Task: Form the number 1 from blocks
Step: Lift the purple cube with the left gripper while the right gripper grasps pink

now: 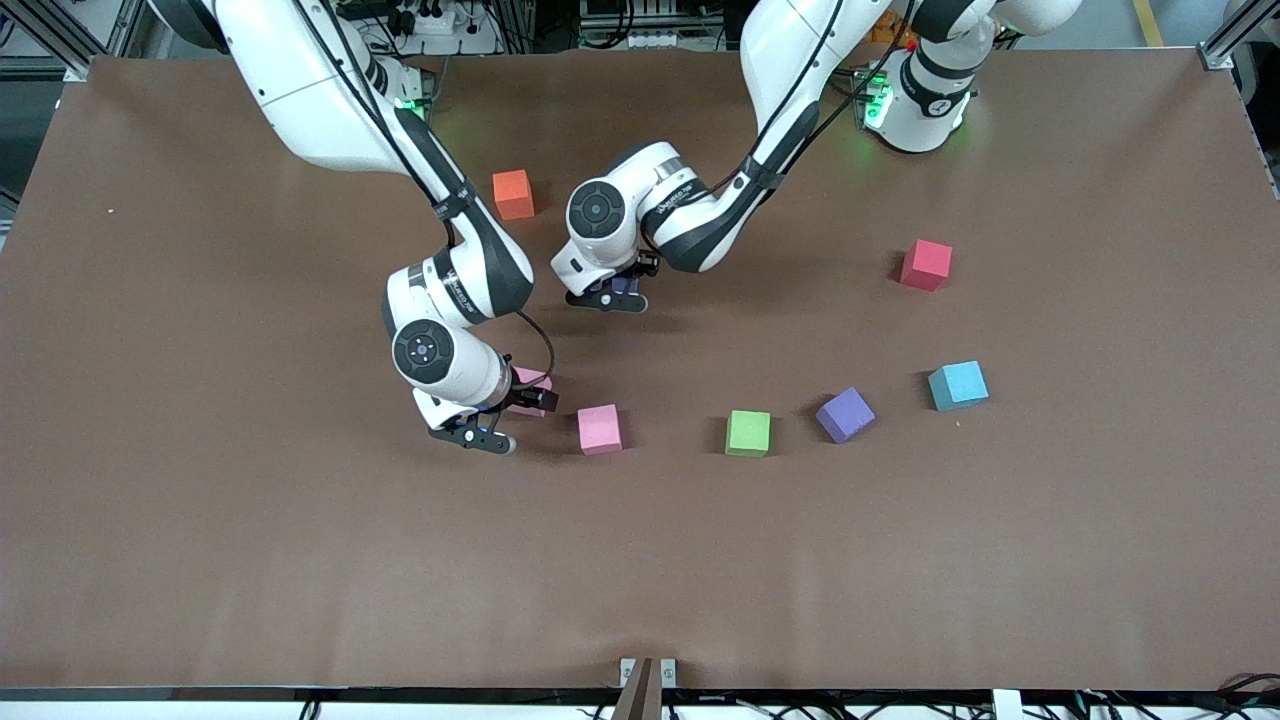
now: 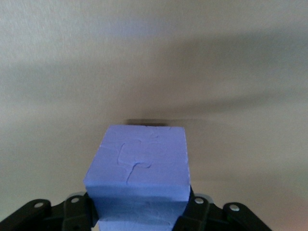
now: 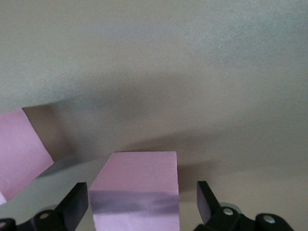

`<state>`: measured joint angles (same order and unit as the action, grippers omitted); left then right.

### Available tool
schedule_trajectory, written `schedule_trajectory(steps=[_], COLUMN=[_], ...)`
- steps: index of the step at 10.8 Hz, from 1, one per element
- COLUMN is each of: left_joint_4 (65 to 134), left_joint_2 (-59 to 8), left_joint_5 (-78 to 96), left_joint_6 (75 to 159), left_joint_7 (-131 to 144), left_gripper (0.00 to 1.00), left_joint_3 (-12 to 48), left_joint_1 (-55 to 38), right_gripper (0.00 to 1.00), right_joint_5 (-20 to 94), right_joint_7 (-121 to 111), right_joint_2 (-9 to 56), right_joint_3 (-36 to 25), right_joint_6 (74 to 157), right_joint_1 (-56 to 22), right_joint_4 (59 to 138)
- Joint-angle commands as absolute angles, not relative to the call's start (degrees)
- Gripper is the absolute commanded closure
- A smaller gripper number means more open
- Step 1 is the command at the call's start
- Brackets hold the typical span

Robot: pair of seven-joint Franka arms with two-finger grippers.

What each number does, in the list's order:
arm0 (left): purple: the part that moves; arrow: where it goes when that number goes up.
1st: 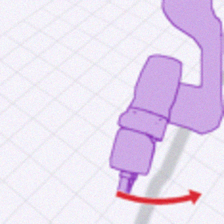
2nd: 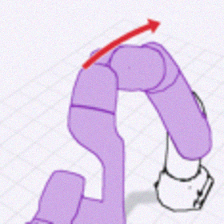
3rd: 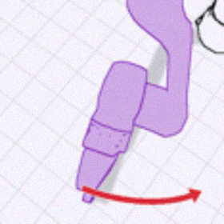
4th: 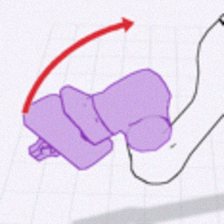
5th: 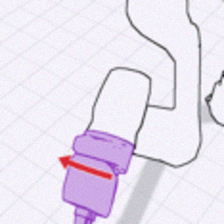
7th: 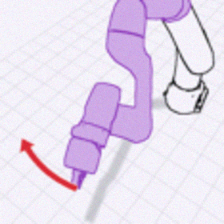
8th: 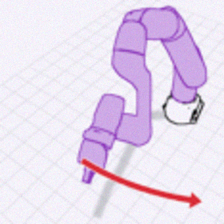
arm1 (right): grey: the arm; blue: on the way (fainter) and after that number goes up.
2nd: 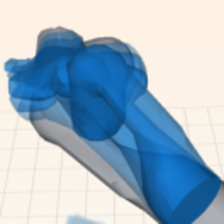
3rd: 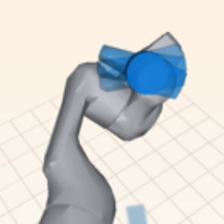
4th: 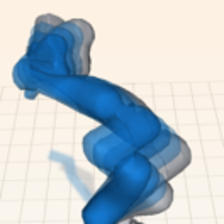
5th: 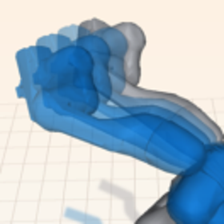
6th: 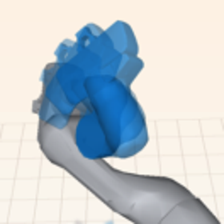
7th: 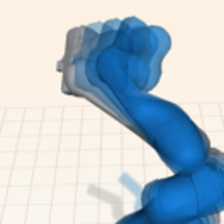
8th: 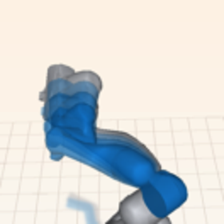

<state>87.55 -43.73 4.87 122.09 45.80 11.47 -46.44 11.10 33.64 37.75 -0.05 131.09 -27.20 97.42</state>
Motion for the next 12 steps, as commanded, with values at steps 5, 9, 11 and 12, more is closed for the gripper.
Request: schedule_trajectory(steps=[5,9,11,12], left_joint_4=[85.78,85.87,86.04,86.13], left_joint_2=[-44.83,-42.81,-40.44,-39.3], left_joint_5=[3.17,2.55,0.71,-0.08], left_joint_6=[122.34,121.73,120.68,119.28], left_joint_7=[44.47,46.57,48.86,49.3], left_gripper=[0.0,0.0,0.0,0.0], left_joint_3=[10.55,10.2,10.2,10.2], left_joint_1=[-47.11,-46.67,-45.62,-45.01], right_gripper=[0.17,0.48,0.48,0.48], right_joint_5=[12.04,12.13,12.04,11.95], right_joint_7=[33.57,33.49,33.49,33.57], right_joint_2=[37.44,36.31,32.81,30.0], right_joint_3=[-0.79,-0.88,-1.75,-1.84], right_joint_6=[133.42,132.8,131.41,128.79], right_joint_1=[-28.3,-27.42,-27.42,-27.25], right_joint_4=[100.63,100.46,100.72,101.24])
